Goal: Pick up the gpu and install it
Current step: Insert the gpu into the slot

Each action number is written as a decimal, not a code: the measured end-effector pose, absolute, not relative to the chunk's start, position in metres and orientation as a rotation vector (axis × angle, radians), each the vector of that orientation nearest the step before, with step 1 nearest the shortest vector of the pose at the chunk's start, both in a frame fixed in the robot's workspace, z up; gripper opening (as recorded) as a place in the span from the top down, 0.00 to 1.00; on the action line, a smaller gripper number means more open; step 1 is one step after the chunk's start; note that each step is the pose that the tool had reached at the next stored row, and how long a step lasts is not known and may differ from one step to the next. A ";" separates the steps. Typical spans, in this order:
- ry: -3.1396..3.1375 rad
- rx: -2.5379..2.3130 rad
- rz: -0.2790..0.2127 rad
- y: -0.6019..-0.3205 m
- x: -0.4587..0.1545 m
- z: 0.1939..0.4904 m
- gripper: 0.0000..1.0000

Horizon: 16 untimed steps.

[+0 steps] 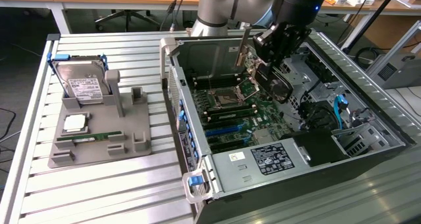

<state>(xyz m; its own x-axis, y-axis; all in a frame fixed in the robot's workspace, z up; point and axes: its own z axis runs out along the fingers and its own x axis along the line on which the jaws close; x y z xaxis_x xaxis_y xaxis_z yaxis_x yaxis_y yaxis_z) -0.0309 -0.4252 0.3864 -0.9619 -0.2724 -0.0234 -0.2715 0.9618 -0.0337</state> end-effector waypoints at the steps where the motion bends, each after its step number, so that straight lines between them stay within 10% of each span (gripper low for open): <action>1: 3.082 -0.440 -0.047 -0.425 -0.031 0.386 0.73; 16: 3.047 -0.631 -0.044 -0.425 -0.031 0.386 0.73</action>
<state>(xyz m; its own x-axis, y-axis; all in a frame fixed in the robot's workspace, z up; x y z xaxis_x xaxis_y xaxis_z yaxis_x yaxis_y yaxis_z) -0.0309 -0.4252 0.3861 -0.9173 -0.3975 -0.0234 -0.3967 0.9173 -0.0337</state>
